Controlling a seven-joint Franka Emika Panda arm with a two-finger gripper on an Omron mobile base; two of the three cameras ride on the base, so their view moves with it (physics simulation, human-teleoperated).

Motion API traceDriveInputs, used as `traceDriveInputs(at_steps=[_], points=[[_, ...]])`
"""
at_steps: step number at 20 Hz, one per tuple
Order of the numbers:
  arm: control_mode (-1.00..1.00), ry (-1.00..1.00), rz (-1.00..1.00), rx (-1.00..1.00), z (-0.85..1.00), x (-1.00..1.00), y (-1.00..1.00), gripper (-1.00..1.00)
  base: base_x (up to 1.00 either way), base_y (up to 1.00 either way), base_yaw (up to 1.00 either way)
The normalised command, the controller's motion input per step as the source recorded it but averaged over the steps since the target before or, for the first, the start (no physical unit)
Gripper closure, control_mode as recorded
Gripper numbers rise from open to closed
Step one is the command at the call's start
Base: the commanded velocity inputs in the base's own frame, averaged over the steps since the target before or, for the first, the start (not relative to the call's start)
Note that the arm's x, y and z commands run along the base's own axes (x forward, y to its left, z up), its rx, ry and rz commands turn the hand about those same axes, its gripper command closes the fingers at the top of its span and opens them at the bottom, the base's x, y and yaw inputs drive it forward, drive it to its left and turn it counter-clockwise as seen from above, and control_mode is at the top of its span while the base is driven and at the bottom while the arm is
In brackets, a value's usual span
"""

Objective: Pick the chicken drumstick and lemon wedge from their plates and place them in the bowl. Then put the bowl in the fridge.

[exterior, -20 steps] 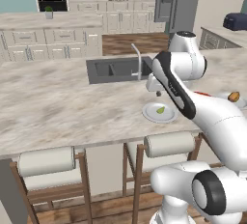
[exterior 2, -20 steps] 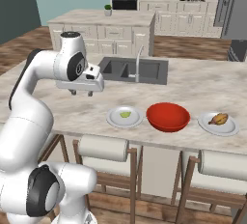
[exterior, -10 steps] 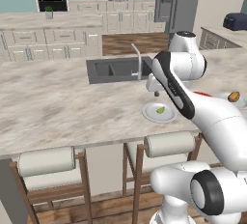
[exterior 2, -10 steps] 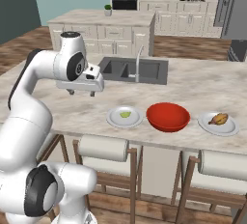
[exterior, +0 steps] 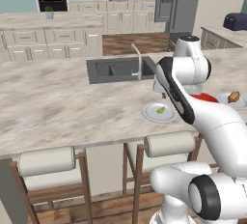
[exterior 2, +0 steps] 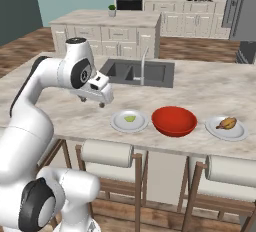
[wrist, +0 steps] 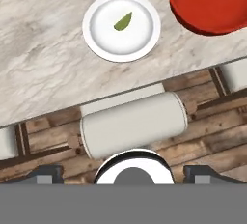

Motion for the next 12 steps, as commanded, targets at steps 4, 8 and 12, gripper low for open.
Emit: traceDriveInputs(at_steps=[4, 8, 12], points=[[-1.0, -0.05, -0.64, -0.03, -0.21, 0.0, -0.22, -1.0, 0.0, 0.0, 0.0], [-1.0, -0.01, -0.42, -0.02, -0.18, 0.09, -0.24, -1.0, 0.0, 0.0, 0.0], [-1.0, 0.01, -0.16, 0.01, -0.16, 0.28, -0.19, -1.0, 0.0, 0.0, 0.0]])
